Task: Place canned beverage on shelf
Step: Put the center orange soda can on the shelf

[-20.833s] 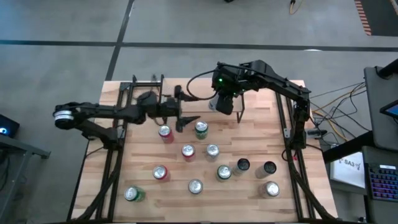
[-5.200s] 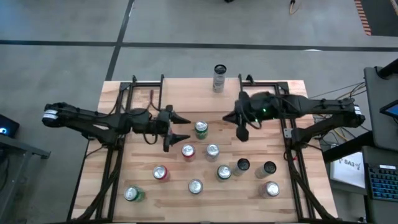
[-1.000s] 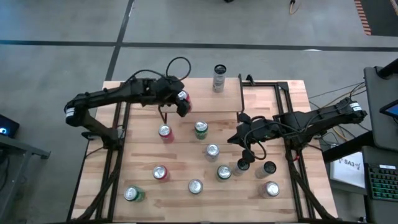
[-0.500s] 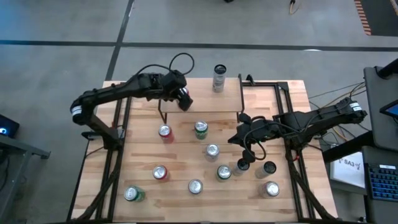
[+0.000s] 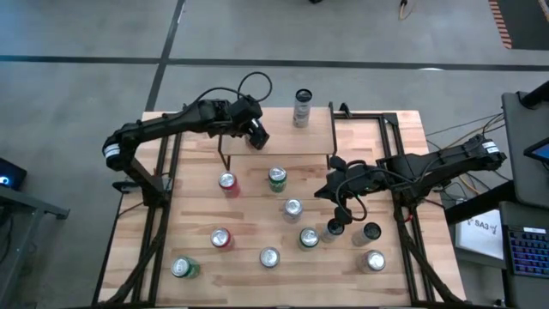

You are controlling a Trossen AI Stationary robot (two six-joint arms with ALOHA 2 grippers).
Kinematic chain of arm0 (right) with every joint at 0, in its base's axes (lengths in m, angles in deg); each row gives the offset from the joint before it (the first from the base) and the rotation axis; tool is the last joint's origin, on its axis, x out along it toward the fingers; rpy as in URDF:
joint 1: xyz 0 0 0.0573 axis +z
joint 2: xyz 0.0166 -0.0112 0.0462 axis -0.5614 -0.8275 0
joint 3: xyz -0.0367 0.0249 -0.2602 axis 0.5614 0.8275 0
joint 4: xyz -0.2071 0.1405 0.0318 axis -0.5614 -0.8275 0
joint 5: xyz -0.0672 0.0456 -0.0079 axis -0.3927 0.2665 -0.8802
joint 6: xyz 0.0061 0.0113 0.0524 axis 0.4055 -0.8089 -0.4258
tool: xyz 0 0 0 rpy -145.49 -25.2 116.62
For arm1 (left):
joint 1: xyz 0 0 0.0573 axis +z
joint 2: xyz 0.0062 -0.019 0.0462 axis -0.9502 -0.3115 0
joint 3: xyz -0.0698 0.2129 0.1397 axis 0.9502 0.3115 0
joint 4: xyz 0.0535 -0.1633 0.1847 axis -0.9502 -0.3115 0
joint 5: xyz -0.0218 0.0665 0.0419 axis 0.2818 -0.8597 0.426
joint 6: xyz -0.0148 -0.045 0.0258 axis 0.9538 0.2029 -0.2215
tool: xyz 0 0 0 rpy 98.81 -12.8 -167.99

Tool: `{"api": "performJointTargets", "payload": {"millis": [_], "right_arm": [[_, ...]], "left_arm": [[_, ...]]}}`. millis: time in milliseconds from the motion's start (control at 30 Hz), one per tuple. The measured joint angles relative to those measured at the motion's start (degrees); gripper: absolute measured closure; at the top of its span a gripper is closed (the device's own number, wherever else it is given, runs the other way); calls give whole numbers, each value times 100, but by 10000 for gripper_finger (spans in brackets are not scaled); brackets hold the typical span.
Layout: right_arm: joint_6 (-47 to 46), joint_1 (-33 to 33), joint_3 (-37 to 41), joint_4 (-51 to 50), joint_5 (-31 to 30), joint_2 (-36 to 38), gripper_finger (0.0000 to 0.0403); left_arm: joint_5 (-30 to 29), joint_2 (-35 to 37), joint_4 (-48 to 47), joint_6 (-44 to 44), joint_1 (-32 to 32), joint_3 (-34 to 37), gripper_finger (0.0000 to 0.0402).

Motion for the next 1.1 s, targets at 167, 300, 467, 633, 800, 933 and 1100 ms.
{"api": "performJointTargets", "payload": {"millis": [167,300,467,633,800,933,1100], "right_arm": [[0,0,0,-2,0,0,394],[-1,0,0,-7,-1,0,394],[-1,0,0,-7,-2,0,394],[-2,0,0,-4,-4,0,394],[-42,0,0,-4,-10,0,394],[-83,0,-1,0,-13,0,394],[-157,0,-2,13,-17,0,394]], "left_arm": [[-52,-4,-20,-45,22,2,98],[-59,-4,-5,-155,20,2,96],[-59,-9,10,-172,20,9,87],[-78,-34,-75,-237,22,33,67],[-75,-26,-41,-352,21,33,62],[-67,80,-2,-452,14,33,61],[-62,316,27,-641,-6,33,61]]}}
